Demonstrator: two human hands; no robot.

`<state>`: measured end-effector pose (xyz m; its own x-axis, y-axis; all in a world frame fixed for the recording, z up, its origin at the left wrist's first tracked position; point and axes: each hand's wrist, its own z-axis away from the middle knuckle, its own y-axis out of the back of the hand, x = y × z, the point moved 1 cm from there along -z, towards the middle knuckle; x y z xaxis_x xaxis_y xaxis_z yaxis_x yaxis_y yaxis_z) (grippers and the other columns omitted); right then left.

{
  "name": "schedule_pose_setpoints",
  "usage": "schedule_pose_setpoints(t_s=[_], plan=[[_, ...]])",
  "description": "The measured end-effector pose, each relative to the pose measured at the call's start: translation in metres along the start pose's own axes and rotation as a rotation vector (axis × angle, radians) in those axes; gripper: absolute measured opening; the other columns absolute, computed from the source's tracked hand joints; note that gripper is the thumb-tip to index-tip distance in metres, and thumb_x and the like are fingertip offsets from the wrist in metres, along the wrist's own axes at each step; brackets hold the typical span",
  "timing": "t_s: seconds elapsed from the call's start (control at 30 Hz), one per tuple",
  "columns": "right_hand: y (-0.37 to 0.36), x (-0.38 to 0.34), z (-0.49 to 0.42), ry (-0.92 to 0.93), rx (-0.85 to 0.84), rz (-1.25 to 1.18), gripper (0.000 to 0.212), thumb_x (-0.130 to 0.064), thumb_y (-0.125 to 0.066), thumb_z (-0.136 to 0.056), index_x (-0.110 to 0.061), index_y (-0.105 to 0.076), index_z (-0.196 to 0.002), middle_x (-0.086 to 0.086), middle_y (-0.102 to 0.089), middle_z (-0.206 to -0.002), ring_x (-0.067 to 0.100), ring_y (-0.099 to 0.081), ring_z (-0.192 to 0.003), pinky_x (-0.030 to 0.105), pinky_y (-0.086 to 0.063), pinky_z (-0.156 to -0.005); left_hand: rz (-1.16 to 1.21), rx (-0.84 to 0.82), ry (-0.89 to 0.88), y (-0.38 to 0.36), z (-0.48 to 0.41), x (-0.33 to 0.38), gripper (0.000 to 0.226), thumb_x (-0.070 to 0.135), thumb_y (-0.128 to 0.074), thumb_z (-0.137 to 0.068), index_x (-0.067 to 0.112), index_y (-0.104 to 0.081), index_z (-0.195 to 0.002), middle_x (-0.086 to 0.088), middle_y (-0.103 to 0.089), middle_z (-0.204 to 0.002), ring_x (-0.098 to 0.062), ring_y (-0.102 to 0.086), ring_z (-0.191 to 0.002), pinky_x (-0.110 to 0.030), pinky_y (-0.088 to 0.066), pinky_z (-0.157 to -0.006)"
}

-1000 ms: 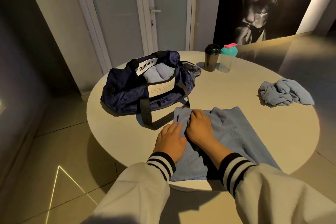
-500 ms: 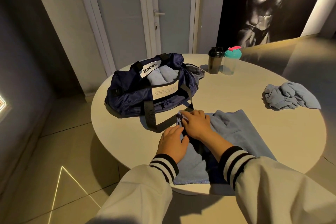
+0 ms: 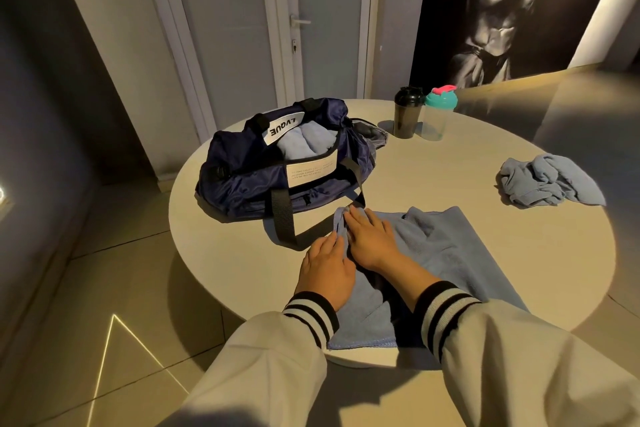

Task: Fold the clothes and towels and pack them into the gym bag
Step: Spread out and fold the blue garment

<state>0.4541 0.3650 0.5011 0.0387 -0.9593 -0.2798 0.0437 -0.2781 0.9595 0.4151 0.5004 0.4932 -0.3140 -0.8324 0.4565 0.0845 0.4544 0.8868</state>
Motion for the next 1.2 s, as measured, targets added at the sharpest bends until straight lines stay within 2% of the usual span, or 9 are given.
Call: schedule_pose_setpoints(t_s=[0.13, 0.23, 0.37, 0.47, 0.6, 0.67, 0.73, 0.9, 1.2], plan=[[-0.005, 0.003, -0.003, -0.019, 0.128, -0.132, 0.056, -0.034, -0.034, -0.106, -0.025, -0.018, -0.158, 0.006, -0.026, -0.163, 0.027, -0.022, -0.15, 0.051, -0.02, -0.119, 0.019, 0.008, -0.016, 0.0, 0.0, 0.0, 0.055, 0.028, -0.033, -0.106, 0.021, -0.019, -0.159, 0.003, -0.017, -0.165, -0.018, -0.013, -0.15, -0.035, -0.014, -0.124], [-0.001, 0.002, -0.004, -0.037, 0.292, -0.244, 0.044, -0.032, -0.042, -0.103, -0.021, -0.04, -0.145, 0.015, -0.054, -0.139, 0.032, -0.047, -0.126, 0.043, -0.038, -0.105, 0.024, 0.026, -0.038, -0.001, 0.0, -0.001, 0.051, 0.025, -0.034, -0.106, 0.021, -0.028, -0.156, 0.006, -0.024, -0.162, -0.016, -0.019, -0.147, -0.034, -0.018, -0.122], [0.003, 0.002, -0.009, -0.01, 0.274, -0.065, 0.036, -0.029, -0.042, -0.105, -0.015, -0.061, -0.132, 0.013, -0.047, -0.144, 0.033, -0.034, -0.133, 0.039, -0.032, -0.108, 0.011, 0.032, -0.042, -0.002, -0.001, -0.001, 0.049, 0.027, -0.031, -0.107, 0.022, -0.029, -0.156, 0.008, -0.026, -0.161, -0.015, -0.02, -0.145, -0.035, -0.021, -0.121], [0.002, 0.004, -0.013, 0.012, 0.275, 0.033, 0.031, -0.023, -0.047, -0.102, -0.013, -0.07, -0.12, 0.008, -0.048, -0.142, 0.034, -0.035, -0.126, 0.037, -0.041, -0.095, -0.003, 0.026, -0.043, -0.002, -0.001, -0.001, 0.05, 0.028, -0.029, -0.107, 0.023, -0.026, -0.157, 0.008, -0.024, -0.162, -0.015, -0.018, -0.147, -0.035, -0.018, -0.122], [0.005, -0.002, -0.011, -0.026, 0.297, 0.041, 0.036, -0.029, -0.044, -0.103, -0.022, -0.06, -0.135, 0.007, -0.051, -0.127, 0.031, -0.038, -0.116, 0.036, -0.033, -0.087, -0.001, 0.032, -0.046, -0.003, 0.0, -0.001, 0.049, 0.027, -0.03, -0.107, 0.021, -0.028, -0.156, 0.007, -0.025, -0.162, -0.015, -0.02, -0.147, -0.034, -0.018, -0.122], [0.004, -0.003, -0.007, 0.035, 0.248, 0.022, 0.045, -0.034, -0.043, -0.104, -0.036, -0.043, -0.149, 0.002, -0.048, -0.138, 0.03, -0.036, -0.122, 0.038, -0.031, -0.091, 0.008, 0.04, -0.042, -0.002, -0.001, -0.001, 0.05, 0.028, -0.031, -0.107, 0.021, -0.029, -0.156, 0.007, -0.027, -0.161, -0.015, -0.021, -0.147, -0.035, -0.018, -0.122], [0.003, -0.003, -0.005, 0.061, 0.157, 0.049, 0.044, -0.037, -0.042, -0.104, -0.043, -0.041, -0.148, -0.001, -0.042, -0.147, 0.03, -0.031, -0.129, 0.041, -0.029, -0.098, 0.006, 0.039, -0.04, -0.002, -0.002, -0.001, 0.05, 0.029, -0.031, -0.107, 0.021, -0.029, -0.156, 0.006, -0.027, -0.162, -0.015, -0.021, -0.147, -0.035, -0.018, -0.122], [0.002, -0.005, -0.006, 0.0, 0.137, 0.103, 0.045, -0.032, -0.042, -0.104, -0.031, -0.042, -0.149, -0.003, -0.037, -0.156, 0.03, -0.029, -0.131, 0.045, -0.029, -0.099, 0.06, 0.026, -0.042, -0.001, -0.002, -0.004, 0.052, 0.028, -0.036, -0.105, 0.021, -0.029, -0.156, 0.006, -0.027, -0.162, -0.014, -0.021, -0.147, -0.035, -0.02, -0.122], [0.007, -0.009, -0.015, -0.06, 0.138, 0.09, 0.061, -0.022, -0.04, -0.101, -0.025, -0.019, -0.158, -0.002, -0.018, -0.165, 0.031, -0.026, -0.134, 0.048, -0.029, -0.098, 0.205, -0.023, 0.013, 0.004, -0.001, -0.004, 0.056, 0.024, -0.041, -0.102, 0.025, -0.026, -0.157, 0.006, -0.028, -0.162, -0.013, -0.018, -0.149, -0.037, -0.018, -0.123]])
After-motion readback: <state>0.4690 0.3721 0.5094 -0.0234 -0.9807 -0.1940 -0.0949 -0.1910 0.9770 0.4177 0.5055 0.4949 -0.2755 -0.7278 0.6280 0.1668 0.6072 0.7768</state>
